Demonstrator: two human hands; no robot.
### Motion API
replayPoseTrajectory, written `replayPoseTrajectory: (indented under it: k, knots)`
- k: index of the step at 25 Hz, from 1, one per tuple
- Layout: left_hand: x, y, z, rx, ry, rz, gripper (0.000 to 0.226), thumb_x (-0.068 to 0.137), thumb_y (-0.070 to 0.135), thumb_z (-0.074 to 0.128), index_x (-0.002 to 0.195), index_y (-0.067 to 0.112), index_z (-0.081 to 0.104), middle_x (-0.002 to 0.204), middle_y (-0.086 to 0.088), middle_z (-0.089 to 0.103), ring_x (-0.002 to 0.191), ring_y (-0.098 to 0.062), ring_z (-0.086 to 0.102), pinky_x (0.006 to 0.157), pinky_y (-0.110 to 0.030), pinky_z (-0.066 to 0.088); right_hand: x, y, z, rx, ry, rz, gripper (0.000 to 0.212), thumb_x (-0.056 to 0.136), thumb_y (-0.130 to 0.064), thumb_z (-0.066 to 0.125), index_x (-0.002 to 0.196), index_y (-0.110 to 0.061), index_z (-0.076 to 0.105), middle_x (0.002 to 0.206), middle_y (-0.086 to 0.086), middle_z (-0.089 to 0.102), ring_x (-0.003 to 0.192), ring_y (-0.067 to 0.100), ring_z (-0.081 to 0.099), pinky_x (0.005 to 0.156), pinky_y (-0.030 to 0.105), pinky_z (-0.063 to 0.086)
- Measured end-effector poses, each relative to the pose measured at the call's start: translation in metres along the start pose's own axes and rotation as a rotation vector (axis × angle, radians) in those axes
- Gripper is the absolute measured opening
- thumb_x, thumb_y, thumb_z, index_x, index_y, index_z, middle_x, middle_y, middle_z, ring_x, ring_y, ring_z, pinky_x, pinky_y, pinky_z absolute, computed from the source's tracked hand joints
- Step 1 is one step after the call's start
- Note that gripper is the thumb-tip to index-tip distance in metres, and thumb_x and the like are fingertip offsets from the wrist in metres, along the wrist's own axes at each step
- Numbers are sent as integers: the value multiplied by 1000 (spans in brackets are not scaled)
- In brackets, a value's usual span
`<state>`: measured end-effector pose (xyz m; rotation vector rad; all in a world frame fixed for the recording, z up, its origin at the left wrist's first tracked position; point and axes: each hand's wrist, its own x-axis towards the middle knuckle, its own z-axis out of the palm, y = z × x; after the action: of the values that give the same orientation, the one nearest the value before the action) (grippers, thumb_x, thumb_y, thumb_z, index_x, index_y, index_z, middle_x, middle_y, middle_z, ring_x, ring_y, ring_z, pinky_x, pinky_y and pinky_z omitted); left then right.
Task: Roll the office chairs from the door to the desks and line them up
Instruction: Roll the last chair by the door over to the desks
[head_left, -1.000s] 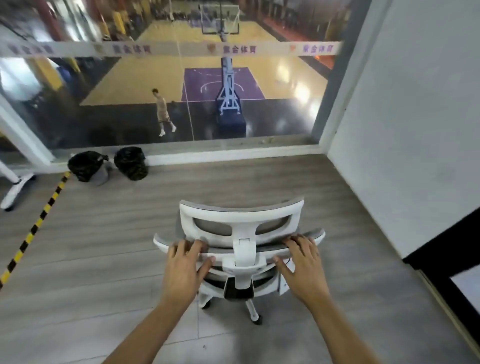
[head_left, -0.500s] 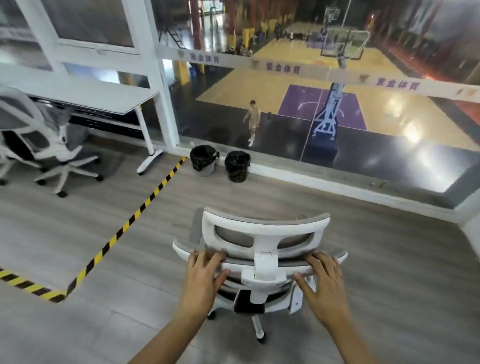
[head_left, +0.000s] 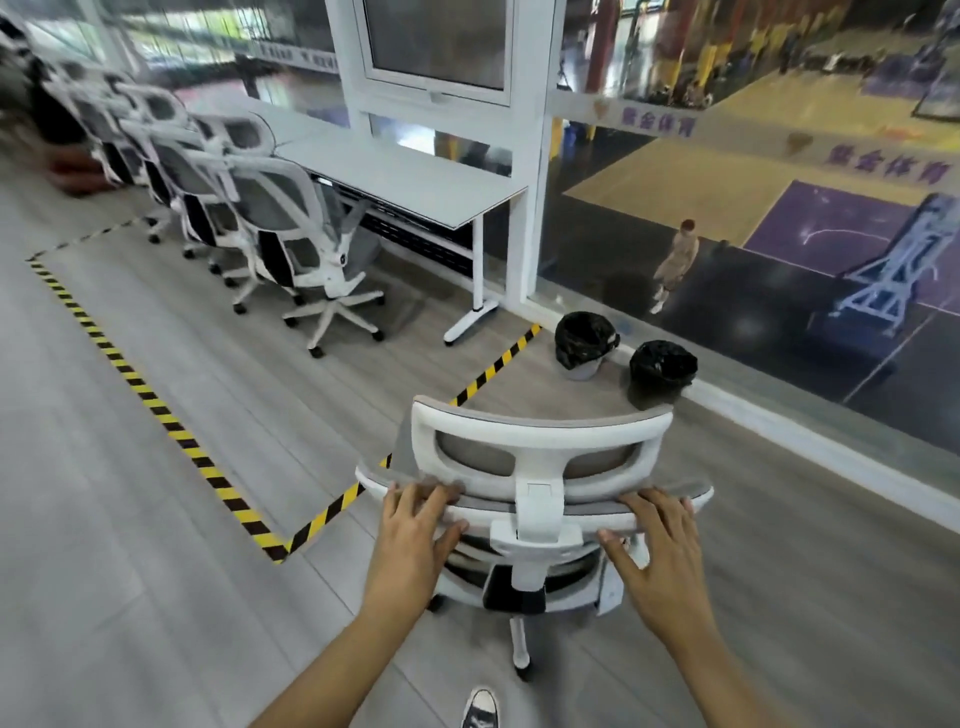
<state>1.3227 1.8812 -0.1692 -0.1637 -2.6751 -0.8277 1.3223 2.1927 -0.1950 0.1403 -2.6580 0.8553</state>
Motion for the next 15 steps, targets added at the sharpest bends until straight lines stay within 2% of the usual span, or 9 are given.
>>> replayPoseTrajectory:
  k: [2,4,8,15]
  knots:
    - [35,-35,-8,28,9,-62,34,91,34,67,123,32,59,117,5,53,120,-23,41,104,-41,43,53,-15,37,32,-32,-40,48,92,-54,55,129,-24,57,136,-6,49,136,17,41,124,41,15]
    - [73,-67,-20,36,9,-131,32,91,38,66,122,33,58,117,7,51,120,-20,39,98,-36,46,103,-35,71,61,-67,-81,44,93,-52,58,129,-26,56,136,-9,48,137,15,40,123,45,18]
    - [155,-141,-38,30,7,-262,30,89,46,65,114,31,60,115,7,51,115,-16,36,96,-30,41,197,-78,141,53,-89,-136,44,93,-54,59,128,-26,58,135,-7,51,137,18,41,120,48,23]
    - [297,-287,-73,23,14,-230,28,88,43,67,109,26,61,106,3,51,109,-18,34,92,-30,37,334,-159,257,-31,-80,-150,43,90,-58,59,121,-28,61,126,-6,55,126,18,45,115,44,30]
